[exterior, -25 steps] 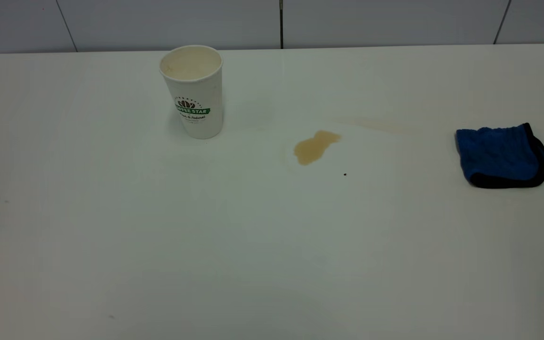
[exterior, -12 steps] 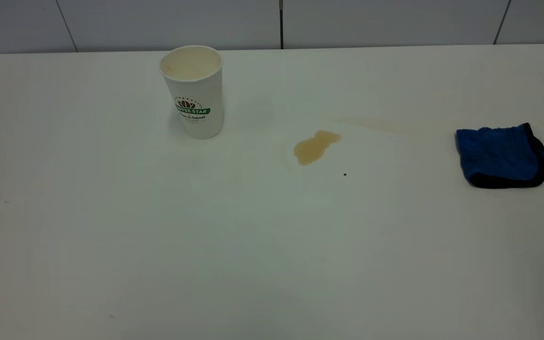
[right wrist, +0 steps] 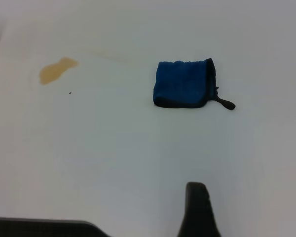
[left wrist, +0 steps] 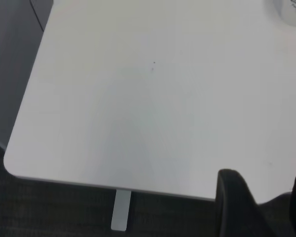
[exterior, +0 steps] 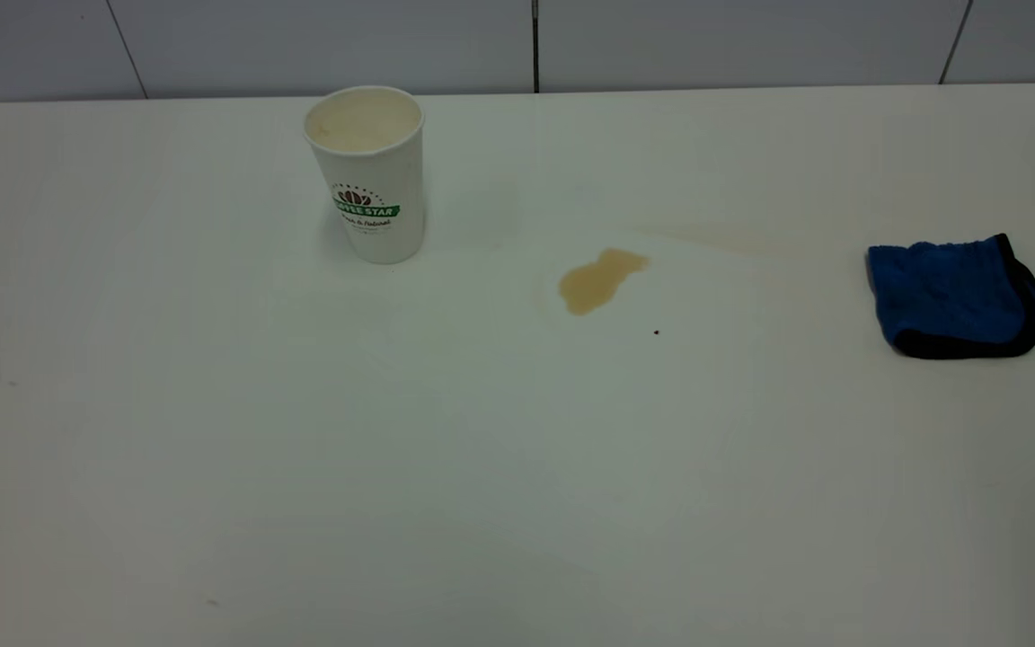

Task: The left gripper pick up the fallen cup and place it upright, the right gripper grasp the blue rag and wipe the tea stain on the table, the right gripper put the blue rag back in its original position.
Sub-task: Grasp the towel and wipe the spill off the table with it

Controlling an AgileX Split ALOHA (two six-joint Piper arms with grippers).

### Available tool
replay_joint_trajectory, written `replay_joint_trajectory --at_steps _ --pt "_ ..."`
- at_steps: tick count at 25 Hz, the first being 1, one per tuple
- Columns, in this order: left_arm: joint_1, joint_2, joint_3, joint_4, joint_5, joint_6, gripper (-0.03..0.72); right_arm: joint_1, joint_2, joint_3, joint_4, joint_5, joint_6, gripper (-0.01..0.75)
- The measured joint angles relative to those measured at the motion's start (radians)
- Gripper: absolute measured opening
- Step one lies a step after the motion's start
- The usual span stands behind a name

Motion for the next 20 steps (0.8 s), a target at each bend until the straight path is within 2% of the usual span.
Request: replay_joint_trajectory --at_steps 5,11,20 --pt "-0.005 -0.020 0.000 0.000 0.003 0.006 0.307 0.000 0.000 0.000 0.000 0.000 0.000 0.580" --pt "-0.059 -0.020 0.000 -0.001 0.003 0.014 0.307 0.000 0.000 0.000 0.000 0.000 0.000 0.580" --pt "-0.054 -0.020 0.000 -0.001 0.003 0.013 0.307 0.000 0.000 0.000 0.000 0.000 0.000 0.580"
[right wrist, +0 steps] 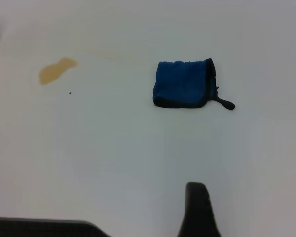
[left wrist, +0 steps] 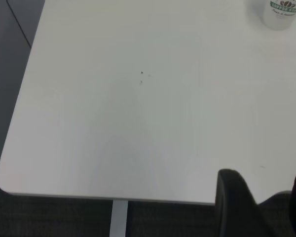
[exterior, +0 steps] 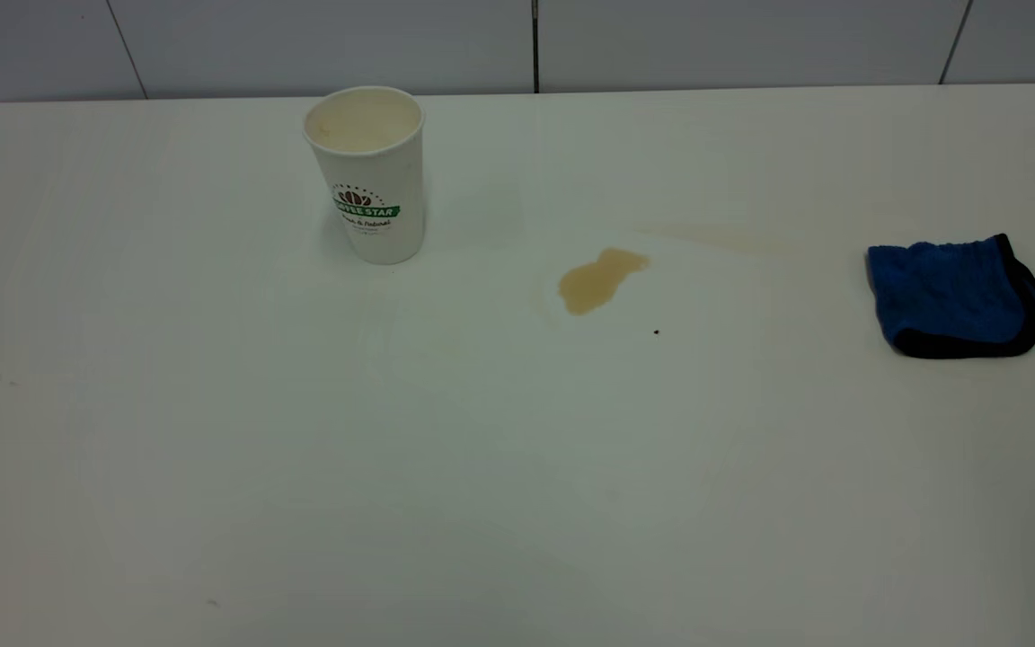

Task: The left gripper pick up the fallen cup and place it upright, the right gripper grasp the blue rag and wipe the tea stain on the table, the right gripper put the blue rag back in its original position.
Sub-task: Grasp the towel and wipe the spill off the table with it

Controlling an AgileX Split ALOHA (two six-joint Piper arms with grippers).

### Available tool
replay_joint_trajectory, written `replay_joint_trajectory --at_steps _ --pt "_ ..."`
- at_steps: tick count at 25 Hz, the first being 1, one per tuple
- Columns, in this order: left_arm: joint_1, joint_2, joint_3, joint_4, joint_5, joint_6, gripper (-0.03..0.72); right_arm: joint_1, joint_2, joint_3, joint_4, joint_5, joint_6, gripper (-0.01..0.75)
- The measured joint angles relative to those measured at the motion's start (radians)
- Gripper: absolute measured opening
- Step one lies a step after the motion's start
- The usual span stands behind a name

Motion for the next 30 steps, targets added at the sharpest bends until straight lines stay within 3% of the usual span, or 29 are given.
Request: replay_joint_trajectory --at_steps 20,27,30 --pt "0.001 0.000 0.000 0.000 0.000 0.000 0.307 0.000 0.020 -0.012 0.053 -0.001 0.004 0.591" --pt "0.001 0.000 0.000 0.000 0.000 0.000 0.307 0.000 0.517 -0.206 0.069 -0.060 0.003 0.716" --pt "0.001 0.000 0.000 0.000 0.000 0.003 0.307 0.000 0.734 -0.299 0.041 -0.143 0.000 0.729"
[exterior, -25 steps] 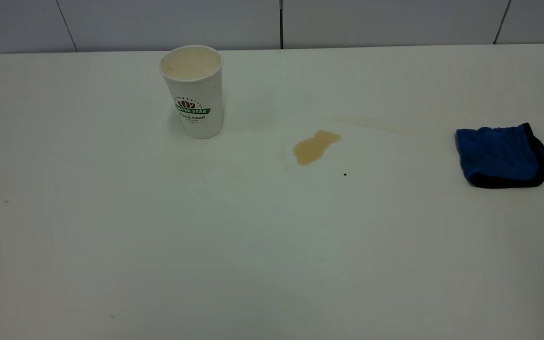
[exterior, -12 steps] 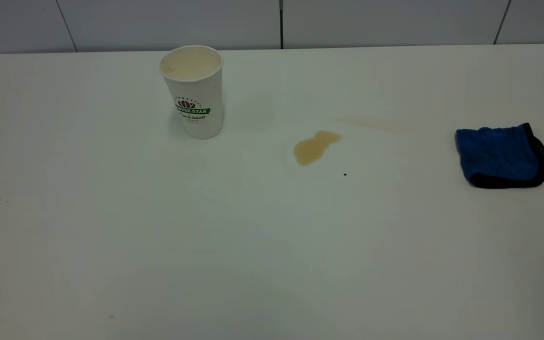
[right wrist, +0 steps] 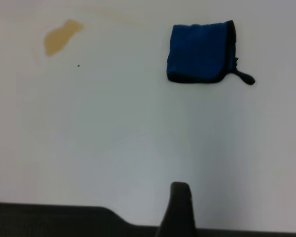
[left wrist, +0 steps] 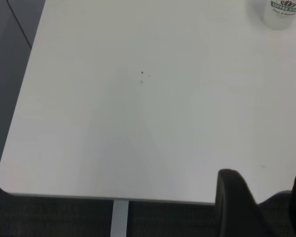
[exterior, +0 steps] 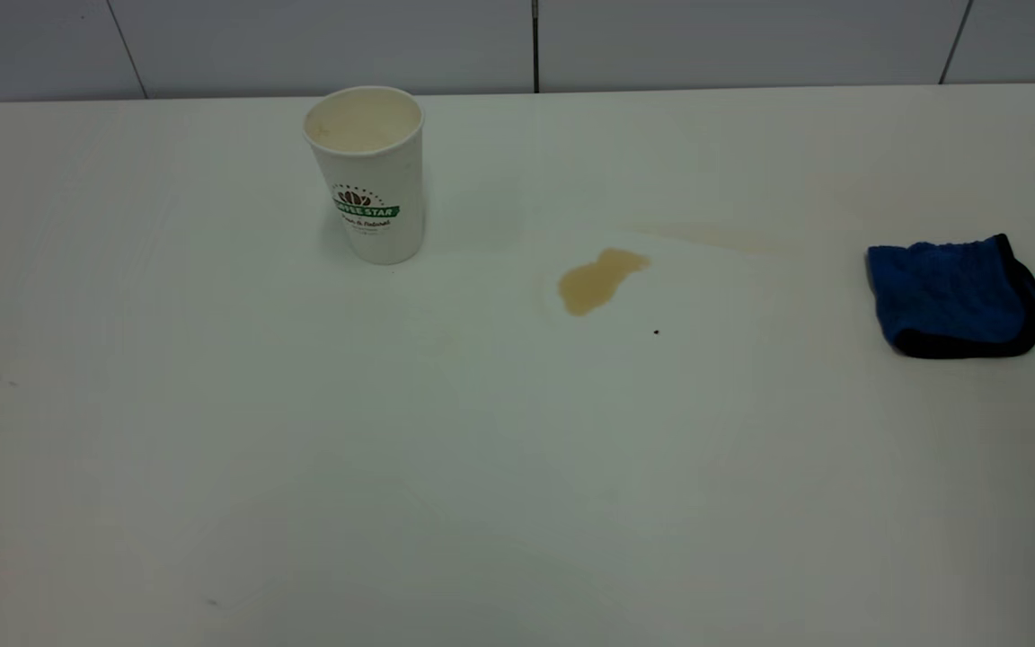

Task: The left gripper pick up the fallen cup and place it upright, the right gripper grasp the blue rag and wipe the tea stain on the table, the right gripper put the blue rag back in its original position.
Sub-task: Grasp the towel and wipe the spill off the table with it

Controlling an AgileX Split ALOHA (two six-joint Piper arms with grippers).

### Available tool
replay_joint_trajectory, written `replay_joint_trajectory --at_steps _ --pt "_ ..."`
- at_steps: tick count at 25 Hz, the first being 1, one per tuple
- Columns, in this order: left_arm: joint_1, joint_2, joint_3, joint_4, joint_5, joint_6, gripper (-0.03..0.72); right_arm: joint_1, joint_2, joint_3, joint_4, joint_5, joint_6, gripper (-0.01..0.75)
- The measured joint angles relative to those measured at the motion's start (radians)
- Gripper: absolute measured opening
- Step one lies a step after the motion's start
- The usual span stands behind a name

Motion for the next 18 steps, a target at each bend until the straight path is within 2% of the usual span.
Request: replay_joint_trajectory --at_steps 9,18 --pt "0.000 0.000 0.000 0.000 0.000 0.000 0.307 0.001 0.554 -0.136 -0.025 -0.269 -0.023 0.729" --pt "0.000 0.000 0.000 0.000 0.000 0.000 0.307 0.047 1.092 -0.370 -0.047 -0.360 -0.027 0.729"
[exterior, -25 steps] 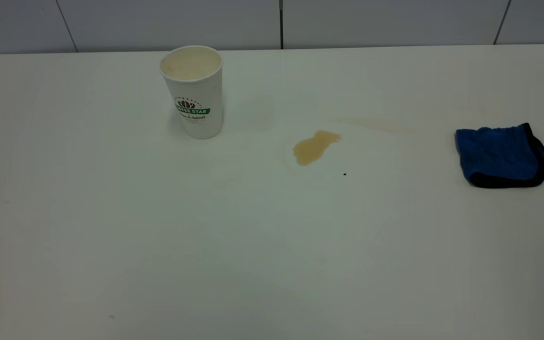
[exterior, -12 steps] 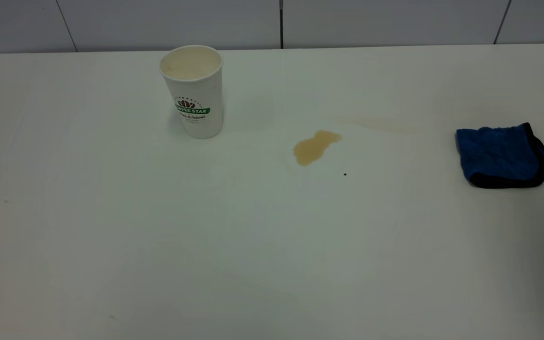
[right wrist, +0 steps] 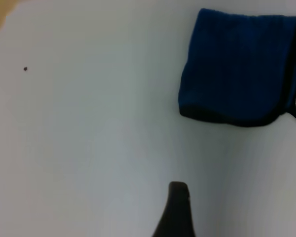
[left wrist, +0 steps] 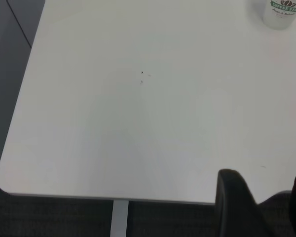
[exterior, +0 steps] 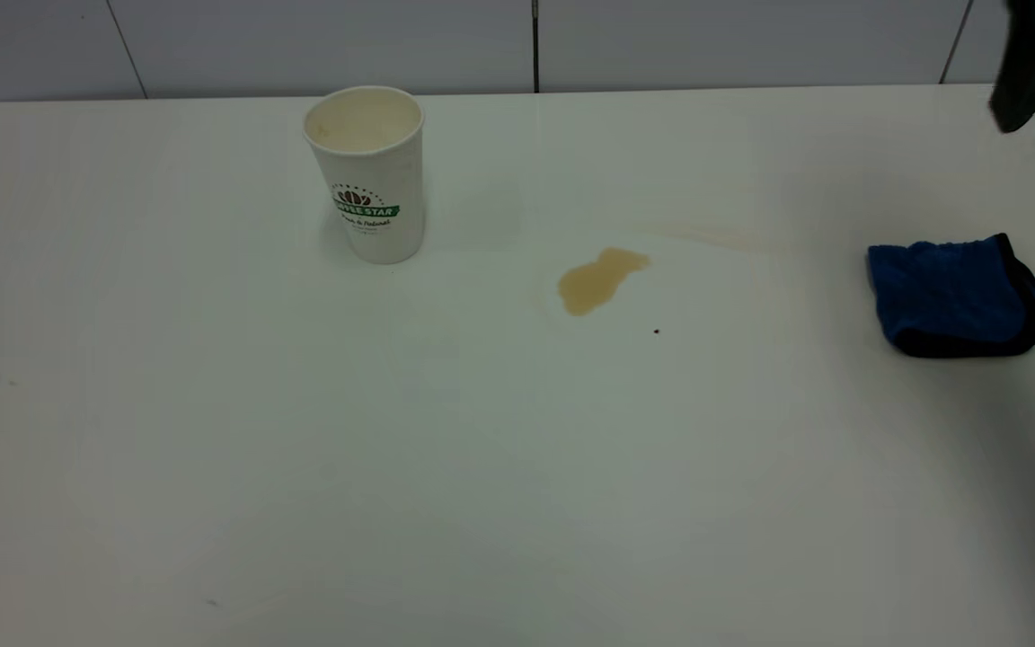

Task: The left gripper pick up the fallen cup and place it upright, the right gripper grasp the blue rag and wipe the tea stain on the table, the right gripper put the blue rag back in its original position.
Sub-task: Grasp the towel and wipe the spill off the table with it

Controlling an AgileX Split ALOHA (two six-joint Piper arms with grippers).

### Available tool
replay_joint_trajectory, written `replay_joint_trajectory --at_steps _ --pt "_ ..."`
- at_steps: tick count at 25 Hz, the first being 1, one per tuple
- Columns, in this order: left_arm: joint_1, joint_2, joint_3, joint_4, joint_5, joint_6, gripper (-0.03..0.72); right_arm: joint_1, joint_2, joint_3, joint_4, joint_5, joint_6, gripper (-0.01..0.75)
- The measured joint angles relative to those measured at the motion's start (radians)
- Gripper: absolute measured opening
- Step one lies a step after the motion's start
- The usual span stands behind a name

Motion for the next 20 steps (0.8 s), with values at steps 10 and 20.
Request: replay_joint_trajectory --at_steps 10,20 --pt "0.000 0.000 0.000 0.000 0.000 0.000 0.307 0.000 0.350 -0.227 -0.046 -0.023 -0.001 0.725" --pt "0.000 0.000 0.000 0.000 0.001 0.000 0.307 -0.036 0.553 -0.372 -0.022 -0.023 -0.001 0.723"
